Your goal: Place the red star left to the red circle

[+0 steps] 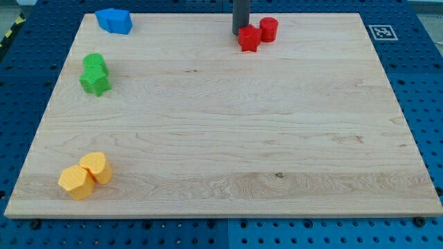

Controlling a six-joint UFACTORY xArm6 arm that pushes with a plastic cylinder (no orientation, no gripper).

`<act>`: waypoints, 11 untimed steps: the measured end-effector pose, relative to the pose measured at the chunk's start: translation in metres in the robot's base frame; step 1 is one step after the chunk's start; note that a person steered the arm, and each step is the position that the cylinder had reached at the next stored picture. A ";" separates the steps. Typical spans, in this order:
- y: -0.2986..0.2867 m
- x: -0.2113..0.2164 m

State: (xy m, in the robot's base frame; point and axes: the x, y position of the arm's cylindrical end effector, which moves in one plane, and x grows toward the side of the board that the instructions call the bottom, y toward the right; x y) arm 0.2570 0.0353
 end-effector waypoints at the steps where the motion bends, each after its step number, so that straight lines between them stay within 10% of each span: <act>1: -0.031 0.018; 11: 0.006 0.008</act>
